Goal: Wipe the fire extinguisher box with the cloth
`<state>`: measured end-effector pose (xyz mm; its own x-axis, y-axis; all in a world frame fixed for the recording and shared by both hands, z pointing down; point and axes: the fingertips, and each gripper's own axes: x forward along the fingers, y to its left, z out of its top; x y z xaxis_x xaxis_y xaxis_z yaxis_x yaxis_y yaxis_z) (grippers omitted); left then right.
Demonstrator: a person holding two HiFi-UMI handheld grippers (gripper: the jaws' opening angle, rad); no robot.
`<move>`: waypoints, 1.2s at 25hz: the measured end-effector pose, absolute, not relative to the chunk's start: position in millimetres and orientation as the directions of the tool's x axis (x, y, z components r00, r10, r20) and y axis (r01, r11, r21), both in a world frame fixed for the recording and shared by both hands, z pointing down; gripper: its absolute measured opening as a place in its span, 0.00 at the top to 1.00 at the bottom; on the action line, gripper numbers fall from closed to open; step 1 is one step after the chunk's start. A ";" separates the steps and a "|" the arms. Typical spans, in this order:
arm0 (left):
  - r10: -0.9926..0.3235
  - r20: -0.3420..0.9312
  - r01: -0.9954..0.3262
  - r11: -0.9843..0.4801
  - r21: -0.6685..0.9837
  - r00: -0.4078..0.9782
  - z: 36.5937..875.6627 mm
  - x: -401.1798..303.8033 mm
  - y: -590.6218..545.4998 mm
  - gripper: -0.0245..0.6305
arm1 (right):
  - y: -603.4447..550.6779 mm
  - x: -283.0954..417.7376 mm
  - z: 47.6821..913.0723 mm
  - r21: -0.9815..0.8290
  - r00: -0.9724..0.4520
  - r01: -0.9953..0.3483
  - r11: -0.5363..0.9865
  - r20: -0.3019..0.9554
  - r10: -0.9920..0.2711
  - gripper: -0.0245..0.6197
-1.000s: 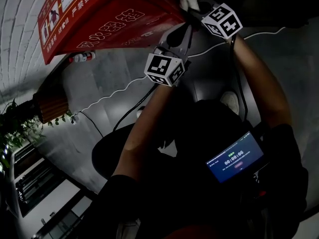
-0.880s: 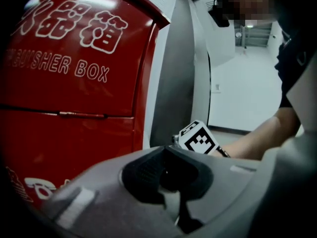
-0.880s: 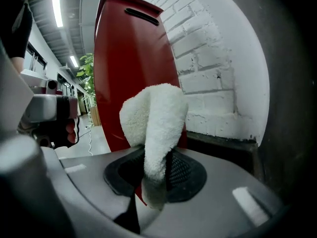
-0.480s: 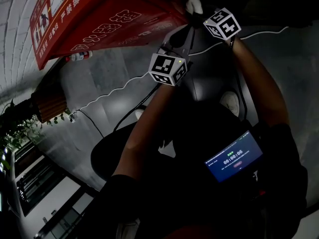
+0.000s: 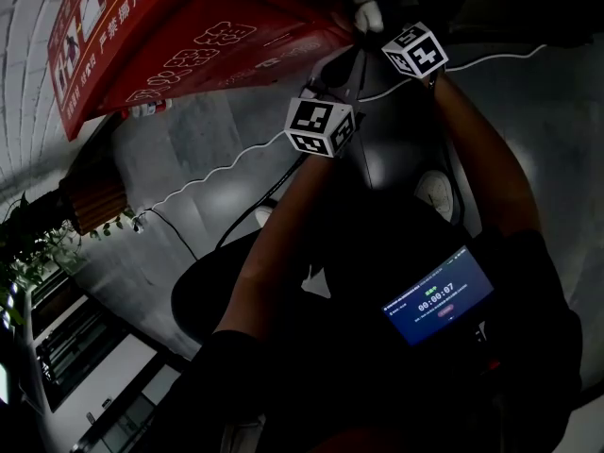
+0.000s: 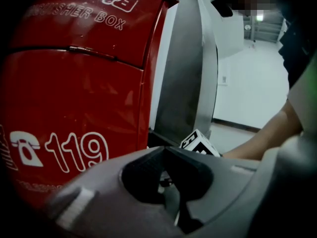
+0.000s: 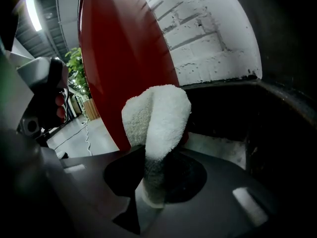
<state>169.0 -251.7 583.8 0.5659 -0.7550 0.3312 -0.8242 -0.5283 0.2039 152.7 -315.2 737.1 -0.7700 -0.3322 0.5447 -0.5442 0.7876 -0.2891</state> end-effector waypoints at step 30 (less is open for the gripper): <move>-0.858 0.051 -0.858 -0.508 0.071 0.512 395.8 165.6 -247.7 0.96 | -301.7 146.0 346.8 0.074 -0.937 -0.344 0.936 0.030 -0.347 0.83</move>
